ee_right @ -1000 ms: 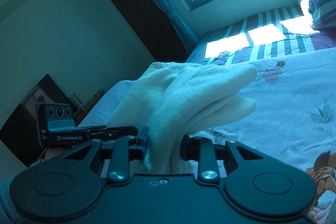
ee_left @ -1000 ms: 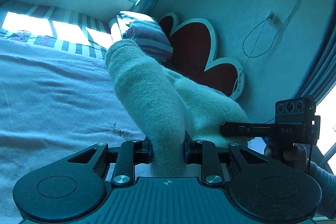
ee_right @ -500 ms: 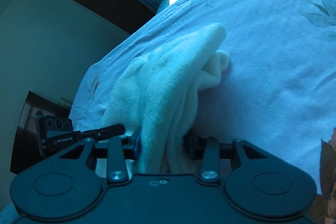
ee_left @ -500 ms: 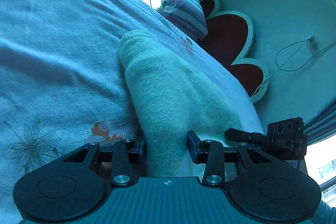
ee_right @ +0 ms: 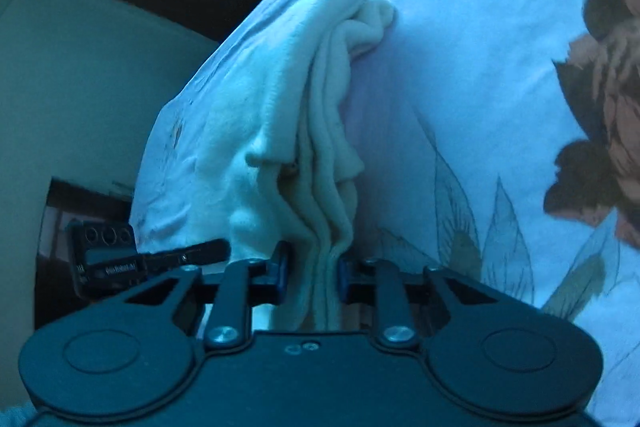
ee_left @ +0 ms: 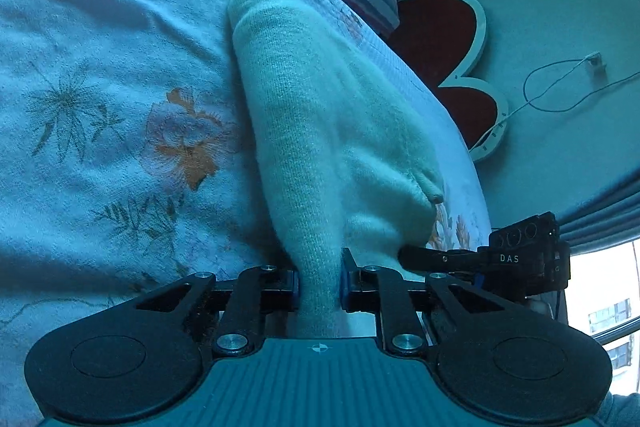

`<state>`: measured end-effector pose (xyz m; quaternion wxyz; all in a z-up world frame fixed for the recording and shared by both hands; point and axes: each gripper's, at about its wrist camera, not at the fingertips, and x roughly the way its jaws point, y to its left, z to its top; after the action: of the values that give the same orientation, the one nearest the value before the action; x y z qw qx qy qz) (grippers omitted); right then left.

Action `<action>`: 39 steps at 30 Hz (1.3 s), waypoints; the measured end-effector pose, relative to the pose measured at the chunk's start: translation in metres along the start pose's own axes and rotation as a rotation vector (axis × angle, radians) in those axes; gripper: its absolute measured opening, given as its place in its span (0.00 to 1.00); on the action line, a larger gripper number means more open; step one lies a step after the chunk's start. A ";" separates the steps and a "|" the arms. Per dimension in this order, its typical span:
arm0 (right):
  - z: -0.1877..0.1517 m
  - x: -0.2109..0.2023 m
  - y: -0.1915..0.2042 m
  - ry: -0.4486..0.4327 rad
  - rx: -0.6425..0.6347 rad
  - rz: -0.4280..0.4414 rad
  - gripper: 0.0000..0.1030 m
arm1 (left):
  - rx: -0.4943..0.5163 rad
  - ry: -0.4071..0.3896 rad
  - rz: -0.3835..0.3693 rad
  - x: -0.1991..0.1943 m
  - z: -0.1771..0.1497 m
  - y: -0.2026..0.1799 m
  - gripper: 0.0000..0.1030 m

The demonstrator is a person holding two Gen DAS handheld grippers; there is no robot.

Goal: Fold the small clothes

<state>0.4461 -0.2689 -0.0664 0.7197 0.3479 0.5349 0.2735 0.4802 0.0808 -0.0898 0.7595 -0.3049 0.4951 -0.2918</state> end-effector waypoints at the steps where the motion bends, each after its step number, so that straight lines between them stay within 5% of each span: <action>1: -0.004 -0.004 -0.002 0.000 0.067 0.010 0.19 | -0.002 0.010 -0.009 -0.004 -0.003 -0.005 0.15; 5: -0.034 -0.015 -0.001 0.030 0.147 -0.025 0.19 | 0.032 0.079 0.081 -0.006 -0.030 -0.013 0.16; 8: -0.050 -0.012 -0.012 0.000 0.146 -0.052 0.18 | -0.009 0.023 0.079 -0.011 -0.038 -0.007 0.18; 11: -0.051 -0.022 -0.005 -0.040 0.081 -0.077 0.28 | 0.075 -0.074 0.175 -0.037 -0.039 -0.016 0.41; 13: -0.049 -0.041 0.015 -0.134 -0.033 -0.152 0.36 | 0.126 -0.170 0.249 -0.047 -0.030 -0.026 0.65; 19: 0.001 -0.037 0.055 -0.326 -0.277 -0.244 0.35 | 0.163 -0.268 0.391 -0.025 0.027 -0.039 0.65; 25: 0.040 0.009 0.043 -0.253 -0.348 -0.429 0.39 | 0.227 -0.226 0.544 0.005 0.045 -0.046 0.77; 28: 0.037 -0.002 0.039 -0.267 -0.311 -0.383 0.41 | 0.253 -0.282 0.602 -0.014 0.028 -0.063 0.80; 33: -0.007 -0.044 0.060 -0.330 -0.374 -0.386 0.73 | 0.337 -0.367 0.697 -0.051 -0.028 -0.099 1.00; 39: -0.093 -0.094 0.106 -0.416 -0.443 -0.424 0.92 | 0.365 -0.443 0.713 -0.102 -0.112 -0.144 1.00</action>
<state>0.3279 -0.2571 0.0546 0.9116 0.1130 0.3654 0.1508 0.3205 0.0449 0.0407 0.9413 -0.0315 0.3352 -0.0224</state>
